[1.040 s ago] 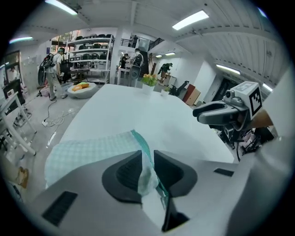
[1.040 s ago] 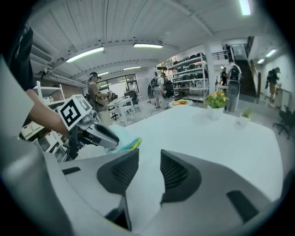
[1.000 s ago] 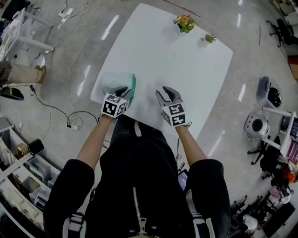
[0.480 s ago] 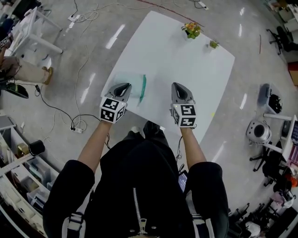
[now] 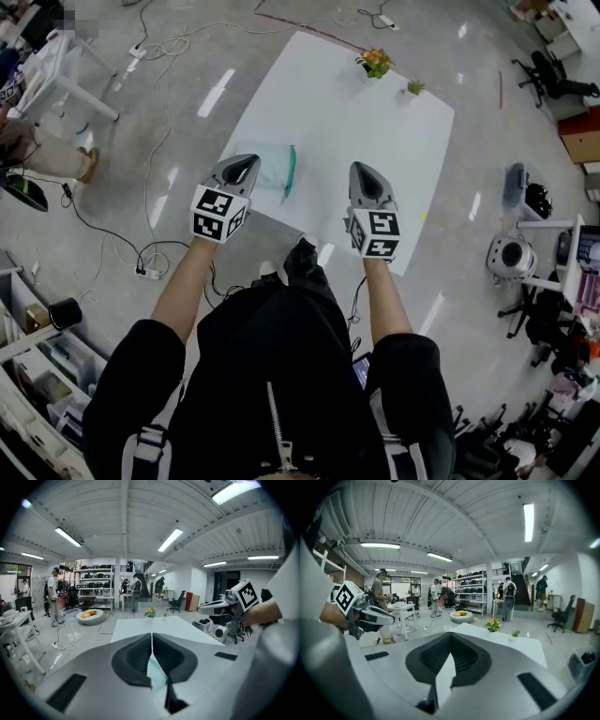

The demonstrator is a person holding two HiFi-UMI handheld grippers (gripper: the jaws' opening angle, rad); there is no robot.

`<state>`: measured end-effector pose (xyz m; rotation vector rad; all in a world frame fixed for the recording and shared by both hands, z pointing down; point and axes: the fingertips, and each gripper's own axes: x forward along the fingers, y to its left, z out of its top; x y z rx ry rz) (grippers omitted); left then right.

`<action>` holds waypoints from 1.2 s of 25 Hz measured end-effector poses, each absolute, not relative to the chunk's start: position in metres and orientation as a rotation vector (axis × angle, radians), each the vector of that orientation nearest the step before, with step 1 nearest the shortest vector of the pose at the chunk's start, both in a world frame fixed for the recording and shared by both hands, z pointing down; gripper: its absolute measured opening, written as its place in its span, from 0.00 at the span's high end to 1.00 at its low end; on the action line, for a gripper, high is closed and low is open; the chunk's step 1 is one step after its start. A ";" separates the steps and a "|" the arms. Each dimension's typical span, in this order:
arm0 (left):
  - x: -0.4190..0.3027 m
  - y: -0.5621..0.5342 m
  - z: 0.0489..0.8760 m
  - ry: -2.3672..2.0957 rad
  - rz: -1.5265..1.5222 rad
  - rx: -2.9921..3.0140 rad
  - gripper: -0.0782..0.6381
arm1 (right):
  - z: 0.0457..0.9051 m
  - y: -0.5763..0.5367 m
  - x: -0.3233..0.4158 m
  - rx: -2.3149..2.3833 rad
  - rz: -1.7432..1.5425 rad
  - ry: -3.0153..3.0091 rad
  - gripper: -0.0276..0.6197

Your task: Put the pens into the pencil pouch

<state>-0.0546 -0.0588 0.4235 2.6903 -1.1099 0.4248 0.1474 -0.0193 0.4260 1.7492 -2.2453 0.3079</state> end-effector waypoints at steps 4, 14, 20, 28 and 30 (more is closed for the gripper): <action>-0.057 -0.048 0.404 -1.087 0.388 2.736 0.85 | 0.405 -0.002 0.144 1.807 0.265 -2.241 0.95; -0.060 -0.023 0.361 -1.078 0.299 2.807 0.85 | 0.385 0.034 0.133 1.842 0.234 -2.258 0.95; -0.061 -0.010 0.360 -1.078 0.275 2.809 0.85 | 0.389 0.049 0.124 1.840 0.244 -2.265 0.95; -0.061 0.002 0.365 -1.064 0.275 2.808 0.85 | 0.387 0.059 0.122 1.838 0.234 -2.263 0.95; -0.064 0.003 0.366 -1.063 0.276 2.805 0.85 | 0.387 0.060 0.121 1.843 0.237 -2.259 0.95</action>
